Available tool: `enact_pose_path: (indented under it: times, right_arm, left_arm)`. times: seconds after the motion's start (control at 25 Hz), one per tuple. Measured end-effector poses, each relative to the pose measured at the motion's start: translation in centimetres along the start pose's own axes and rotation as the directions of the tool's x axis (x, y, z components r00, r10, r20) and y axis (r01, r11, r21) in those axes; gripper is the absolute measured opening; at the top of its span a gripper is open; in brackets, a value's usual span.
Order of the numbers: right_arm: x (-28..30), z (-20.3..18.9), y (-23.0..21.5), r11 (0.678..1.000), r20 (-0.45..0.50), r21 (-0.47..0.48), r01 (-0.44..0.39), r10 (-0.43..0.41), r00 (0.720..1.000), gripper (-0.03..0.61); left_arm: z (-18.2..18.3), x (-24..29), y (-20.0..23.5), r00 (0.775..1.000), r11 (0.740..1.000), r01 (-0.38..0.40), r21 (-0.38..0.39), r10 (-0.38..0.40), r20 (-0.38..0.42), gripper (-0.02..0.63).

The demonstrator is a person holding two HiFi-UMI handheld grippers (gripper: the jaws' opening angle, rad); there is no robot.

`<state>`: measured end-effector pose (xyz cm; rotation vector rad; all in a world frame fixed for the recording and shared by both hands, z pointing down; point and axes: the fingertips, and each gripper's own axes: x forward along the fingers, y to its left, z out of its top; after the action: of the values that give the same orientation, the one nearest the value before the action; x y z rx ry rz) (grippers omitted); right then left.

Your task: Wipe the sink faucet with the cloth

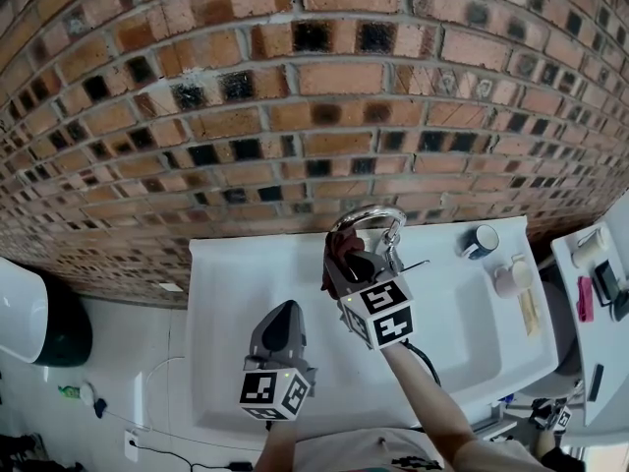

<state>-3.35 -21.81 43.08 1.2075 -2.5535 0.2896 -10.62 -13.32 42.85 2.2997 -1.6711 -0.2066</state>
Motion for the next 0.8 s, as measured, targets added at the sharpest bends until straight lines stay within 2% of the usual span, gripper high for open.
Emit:
enact_pose_path:
  times: [0.24, 0.4, 0.6, 0.8]
  right_arm:
    - [-0.5, 1.6, 3.1, 0.996, 0.050, -0.051, -0.069, 0.071, 0.996, 0.045]
    - [-0.6, 3.7, 2.0, 0.996, 0.096, -0.083, -0.019, 0.026, 0.995, 0.044]
    - [0.0, 3.5, -1.4, 0.997, 0.065, -0.055, 0.058, -0.054, 0.996, 0.044]
    - [0.0, 3.6, -1.7, 0.995, 0.065, -0.076, 0.065, -0.060, 0.996, 0.044]
  left_arm:
    - [0.2, -0.3, 0.8, 1.000, 1.000, -0.016, 0.000, 0.016, 0.010, 0.005]
    - [0.3, -0.3, 0.7, 1.000, 1.000, -0.015, -0.001, 0.015, 0.012, 0.005]
    - [0.2, -0.4, 0.2, 1.000, 1.000, 0.000, -0.001, 0.000, 0.010, 0.005]
    - [0.3, -0.3, 0.5, 1.000, 1.000, -0.006, -0.002, 0.007, 0.016, 0.005]
